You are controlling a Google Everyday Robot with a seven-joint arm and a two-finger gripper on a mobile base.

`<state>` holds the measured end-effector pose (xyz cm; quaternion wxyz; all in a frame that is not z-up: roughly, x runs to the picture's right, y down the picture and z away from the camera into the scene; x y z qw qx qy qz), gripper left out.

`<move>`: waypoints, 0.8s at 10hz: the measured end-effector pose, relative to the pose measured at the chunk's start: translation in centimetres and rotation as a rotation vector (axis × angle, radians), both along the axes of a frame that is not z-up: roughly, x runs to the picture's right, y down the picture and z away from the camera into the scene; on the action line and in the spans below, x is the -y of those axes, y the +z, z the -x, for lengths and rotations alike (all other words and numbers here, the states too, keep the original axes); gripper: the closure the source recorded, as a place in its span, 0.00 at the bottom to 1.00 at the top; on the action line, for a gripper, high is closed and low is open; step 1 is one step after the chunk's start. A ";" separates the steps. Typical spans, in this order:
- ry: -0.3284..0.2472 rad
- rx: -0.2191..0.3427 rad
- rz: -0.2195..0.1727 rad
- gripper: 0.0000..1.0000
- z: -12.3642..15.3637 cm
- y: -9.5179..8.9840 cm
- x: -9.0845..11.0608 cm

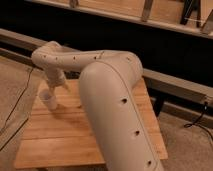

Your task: Place the ceramic cup in the ceramic bowl

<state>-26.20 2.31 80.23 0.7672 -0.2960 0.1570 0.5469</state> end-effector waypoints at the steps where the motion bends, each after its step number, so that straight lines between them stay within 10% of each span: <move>1: -0.018 0.023 0.003 0.35 1.8 0.5 -0.1; 8: -0.121 0.017 0.016 0.35 3.9 4.6 -1.1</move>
